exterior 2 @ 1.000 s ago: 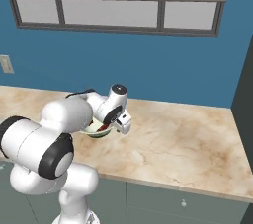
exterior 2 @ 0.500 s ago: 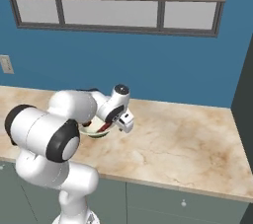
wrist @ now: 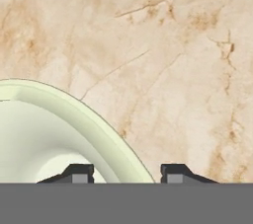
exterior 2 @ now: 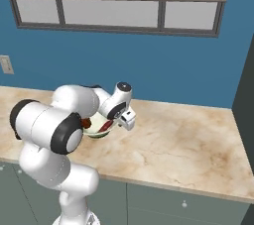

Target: Place the bowl with the lemon and sweet potato on the second highest shelf of the fridge. Place the bowl with the steak and chicken drumstick on the top shelf of the fridge.

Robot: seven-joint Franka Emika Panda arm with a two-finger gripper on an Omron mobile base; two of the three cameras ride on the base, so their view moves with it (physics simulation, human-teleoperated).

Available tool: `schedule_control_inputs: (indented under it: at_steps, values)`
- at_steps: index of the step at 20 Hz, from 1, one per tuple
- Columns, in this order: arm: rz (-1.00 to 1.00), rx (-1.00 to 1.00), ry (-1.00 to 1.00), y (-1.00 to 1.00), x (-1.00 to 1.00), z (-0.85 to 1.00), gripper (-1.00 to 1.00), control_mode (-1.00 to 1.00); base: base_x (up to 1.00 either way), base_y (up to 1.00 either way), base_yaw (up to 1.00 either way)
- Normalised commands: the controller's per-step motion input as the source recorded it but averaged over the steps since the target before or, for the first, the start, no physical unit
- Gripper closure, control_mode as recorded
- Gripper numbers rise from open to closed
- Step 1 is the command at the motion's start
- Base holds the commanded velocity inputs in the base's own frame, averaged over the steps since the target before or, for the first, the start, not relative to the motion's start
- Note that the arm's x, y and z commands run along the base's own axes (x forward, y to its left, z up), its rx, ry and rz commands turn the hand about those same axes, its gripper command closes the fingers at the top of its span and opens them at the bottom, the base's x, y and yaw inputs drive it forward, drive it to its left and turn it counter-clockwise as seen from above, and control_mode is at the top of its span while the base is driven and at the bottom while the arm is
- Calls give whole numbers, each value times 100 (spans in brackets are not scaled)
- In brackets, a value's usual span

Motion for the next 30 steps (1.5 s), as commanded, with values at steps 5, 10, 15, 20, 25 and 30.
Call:
schedule_control_inputs:
  at_steps: [5, 10, 15, 20, 25, 30]
  values:
    - [0, 0, 0, 0, -9, 0, 100, -100, 0, 0, 0]
    - [-4, 0, -8, 19, -64, 37, 100, -100, 0, 0, 0]
    - [-13, 0, -18, 41, -87, 57, 100, -100, 0, 0, 0]
    - [-15, 0, -15, 30, -100, 65, 100, -100, 0, 0, 0]
    - [-27, 18, -9, 7, -100, 97, 100, -100, 0, 0, 0]
    - [-28, 35, -1, 0, -93, 100, 100, -100, 0, 0, 0]
